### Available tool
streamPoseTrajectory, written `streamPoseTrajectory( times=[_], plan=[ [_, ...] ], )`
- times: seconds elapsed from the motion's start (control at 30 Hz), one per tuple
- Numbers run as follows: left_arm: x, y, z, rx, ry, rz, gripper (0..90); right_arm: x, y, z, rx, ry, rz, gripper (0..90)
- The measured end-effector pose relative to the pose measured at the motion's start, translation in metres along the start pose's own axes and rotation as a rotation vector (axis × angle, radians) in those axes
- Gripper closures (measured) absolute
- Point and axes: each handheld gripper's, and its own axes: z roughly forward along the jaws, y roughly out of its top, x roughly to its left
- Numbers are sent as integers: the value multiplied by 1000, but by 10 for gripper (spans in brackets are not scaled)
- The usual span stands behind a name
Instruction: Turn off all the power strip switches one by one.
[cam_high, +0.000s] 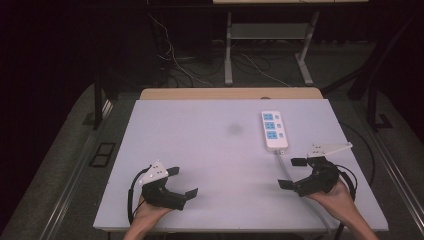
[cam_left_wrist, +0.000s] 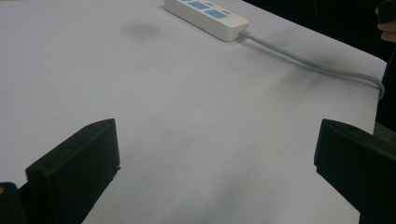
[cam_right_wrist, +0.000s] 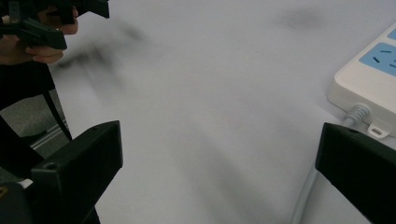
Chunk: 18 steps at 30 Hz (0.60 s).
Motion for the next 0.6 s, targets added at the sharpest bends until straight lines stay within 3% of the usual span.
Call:
streamPoseTrajectory(
  times=[0.6],
  plan=[
    [2,1,4,-1,4,-5,0,-13,26,-3,34,-3,-23,6]
  ],
)
